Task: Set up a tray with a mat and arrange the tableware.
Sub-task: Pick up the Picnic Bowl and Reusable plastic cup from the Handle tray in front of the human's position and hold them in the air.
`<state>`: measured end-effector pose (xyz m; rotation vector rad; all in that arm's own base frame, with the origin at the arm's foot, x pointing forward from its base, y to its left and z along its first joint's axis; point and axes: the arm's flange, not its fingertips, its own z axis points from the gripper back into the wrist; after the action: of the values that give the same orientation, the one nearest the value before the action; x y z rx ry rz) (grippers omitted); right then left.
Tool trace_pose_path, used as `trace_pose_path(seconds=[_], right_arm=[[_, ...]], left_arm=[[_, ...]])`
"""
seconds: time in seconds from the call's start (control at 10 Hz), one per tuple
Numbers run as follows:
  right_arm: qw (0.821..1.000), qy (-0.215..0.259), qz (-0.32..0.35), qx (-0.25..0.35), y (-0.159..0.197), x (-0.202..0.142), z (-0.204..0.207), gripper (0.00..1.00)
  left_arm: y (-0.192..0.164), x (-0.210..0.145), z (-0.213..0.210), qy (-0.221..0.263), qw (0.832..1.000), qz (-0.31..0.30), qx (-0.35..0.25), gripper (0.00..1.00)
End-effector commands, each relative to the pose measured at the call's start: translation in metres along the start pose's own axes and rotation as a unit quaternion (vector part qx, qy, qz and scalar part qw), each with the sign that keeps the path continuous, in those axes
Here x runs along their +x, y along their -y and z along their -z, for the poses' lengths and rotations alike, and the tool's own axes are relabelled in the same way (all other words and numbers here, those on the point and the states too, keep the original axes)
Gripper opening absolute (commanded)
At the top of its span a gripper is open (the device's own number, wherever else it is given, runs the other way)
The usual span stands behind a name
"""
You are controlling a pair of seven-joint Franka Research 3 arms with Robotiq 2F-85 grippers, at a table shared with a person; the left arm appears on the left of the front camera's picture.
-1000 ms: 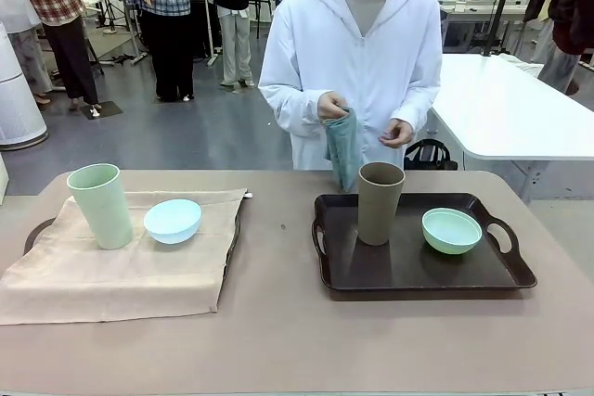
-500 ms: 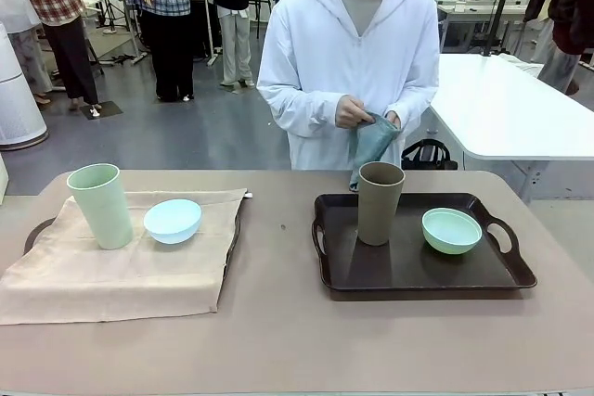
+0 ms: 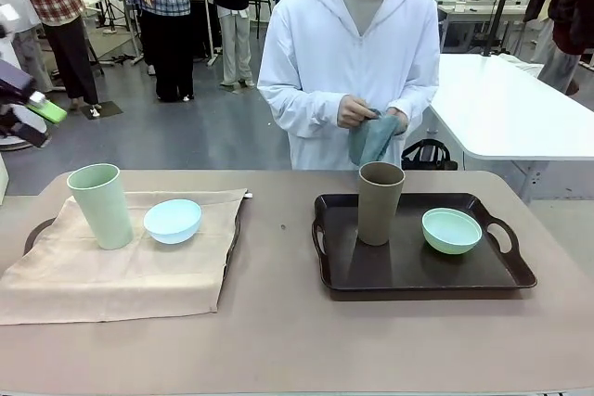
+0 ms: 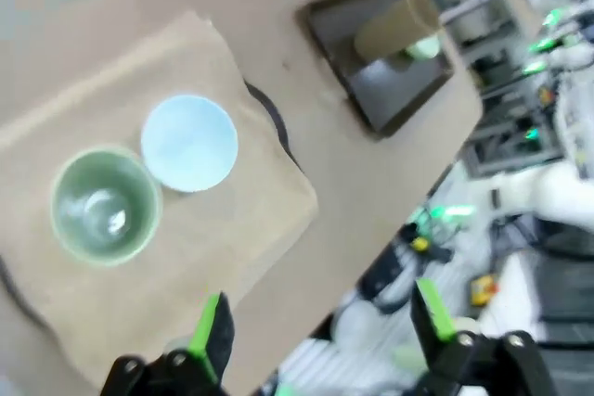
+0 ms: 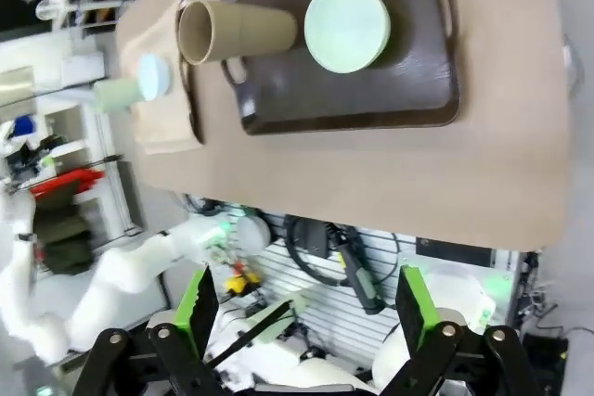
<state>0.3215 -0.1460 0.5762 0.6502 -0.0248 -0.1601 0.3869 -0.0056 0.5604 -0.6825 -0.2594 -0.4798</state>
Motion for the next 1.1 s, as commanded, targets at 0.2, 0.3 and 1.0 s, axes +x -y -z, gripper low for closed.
trace_pose_path(seconds=[0.2, 0.3, 1.0], right_arm=[[0.987, 0.003, 0.019, -0.158, -0.069, 0.009, 0.066, 1.00], [0.981, 0.020, 0.020, -0.190, -0.079, 0.014, 0.088, 1.00], [0.978, 0.023, -0.019, -0.209, -0.090, 0.022, 0.128, 1.00]], left_arm=[[0.087, 0.007, 0.106, -0.044, 0.962, 0.256, 0.085, 1.00], [0.100, 0.009, 0.135, -0.057, 0.947, 0.300, 0.098, 1.00], [0.129, 0.008, 0.188, -0.055, 0.923, 0.365, 0.113, 1.00]])
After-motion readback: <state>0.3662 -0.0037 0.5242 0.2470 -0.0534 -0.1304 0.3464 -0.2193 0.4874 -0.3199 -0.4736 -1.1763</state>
